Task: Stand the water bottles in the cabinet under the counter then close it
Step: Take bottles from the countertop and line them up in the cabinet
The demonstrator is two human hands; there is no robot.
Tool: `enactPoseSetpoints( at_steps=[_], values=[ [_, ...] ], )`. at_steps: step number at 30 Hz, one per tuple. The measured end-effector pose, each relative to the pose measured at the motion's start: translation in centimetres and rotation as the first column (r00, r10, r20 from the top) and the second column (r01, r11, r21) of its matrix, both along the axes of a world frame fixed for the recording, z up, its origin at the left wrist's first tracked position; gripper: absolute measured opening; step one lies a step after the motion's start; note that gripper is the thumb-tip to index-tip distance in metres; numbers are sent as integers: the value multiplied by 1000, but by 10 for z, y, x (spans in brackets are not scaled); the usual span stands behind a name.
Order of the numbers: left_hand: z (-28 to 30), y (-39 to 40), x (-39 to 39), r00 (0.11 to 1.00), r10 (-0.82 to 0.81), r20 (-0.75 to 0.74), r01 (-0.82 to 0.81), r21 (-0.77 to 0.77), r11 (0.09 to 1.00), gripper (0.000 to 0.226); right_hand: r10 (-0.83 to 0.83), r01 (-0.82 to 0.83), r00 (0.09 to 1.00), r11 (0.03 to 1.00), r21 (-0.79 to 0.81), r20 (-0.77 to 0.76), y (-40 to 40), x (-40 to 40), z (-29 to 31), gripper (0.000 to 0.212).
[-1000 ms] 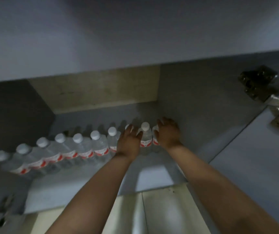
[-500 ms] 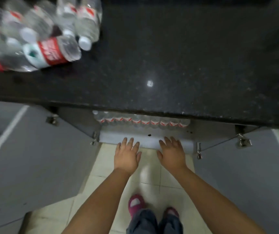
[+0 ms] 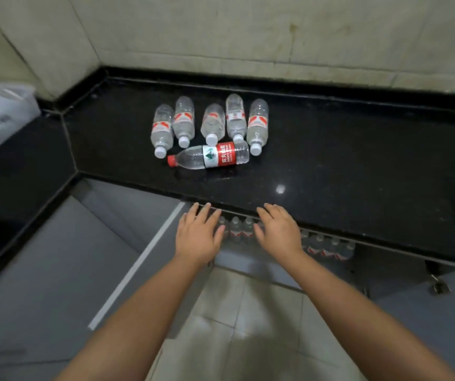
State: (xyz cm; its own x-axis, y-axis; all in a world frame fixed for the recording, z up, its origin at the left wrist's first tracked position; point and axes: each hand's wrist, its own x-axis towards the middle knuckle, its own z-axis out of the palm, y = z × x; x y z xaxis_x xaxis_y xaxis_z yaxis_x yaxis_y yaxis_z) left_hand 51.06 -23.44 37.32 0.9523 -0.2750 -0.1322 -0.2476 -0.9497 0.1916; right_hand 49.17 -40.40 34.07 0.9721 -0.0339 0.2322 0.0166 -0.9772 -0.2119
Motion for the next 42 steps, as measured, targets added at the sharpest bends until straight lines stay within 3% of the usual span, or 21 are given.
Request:
enactPoseSetpoints(
  at_steps=[6, 9, 17, 23, 27, 30, 34, 42],
  values=[
    [31, 31, 53, 992, 82, 100, -81, -13, 997, 51, -136, 125, 989, 979, 162, 59, -14, 45, 42, 38],
    [35, 32, 87, 987, 107, 120, -102, -48, 994, 50, -145, 134, 987, 980, 149, 72, -27, 77, 53, 39],
    [19, 15, 175, 974, 225, 21, -223, -83, 971, 49, -102, 117, 990, 979, 166, -93, -53, 181, 42, 39],
    [6, 4, 212, 995, 93, -33, -94, -33, 995, 93, 140, -130, 981, 988, 79, -137, -65, 217, 8, 49],
    [-5, 2, 221, 994, 106, -38, -110, -124, 986, 66, 134, -129, 981, 991, 42, -141, -60, 224, -4, 50],
    [0, 1, 228, 993, 83, -87, -95, -144, 985, 72, 113, -92, 984, 984, 154, -134, -58, 229, -9, 41],
    [2, 0, 229, 994, 57, -91, -70, -150, 986, 71, 34, -3, 987, 982, 190, -157, -57, 234, -11, 41],
    [1, -7, 205, 998, -2, -61, -5, -119, 993, 58, -77, 100, 969, 991, 87, -236, -59, 222, 3, 29]
  ],
)
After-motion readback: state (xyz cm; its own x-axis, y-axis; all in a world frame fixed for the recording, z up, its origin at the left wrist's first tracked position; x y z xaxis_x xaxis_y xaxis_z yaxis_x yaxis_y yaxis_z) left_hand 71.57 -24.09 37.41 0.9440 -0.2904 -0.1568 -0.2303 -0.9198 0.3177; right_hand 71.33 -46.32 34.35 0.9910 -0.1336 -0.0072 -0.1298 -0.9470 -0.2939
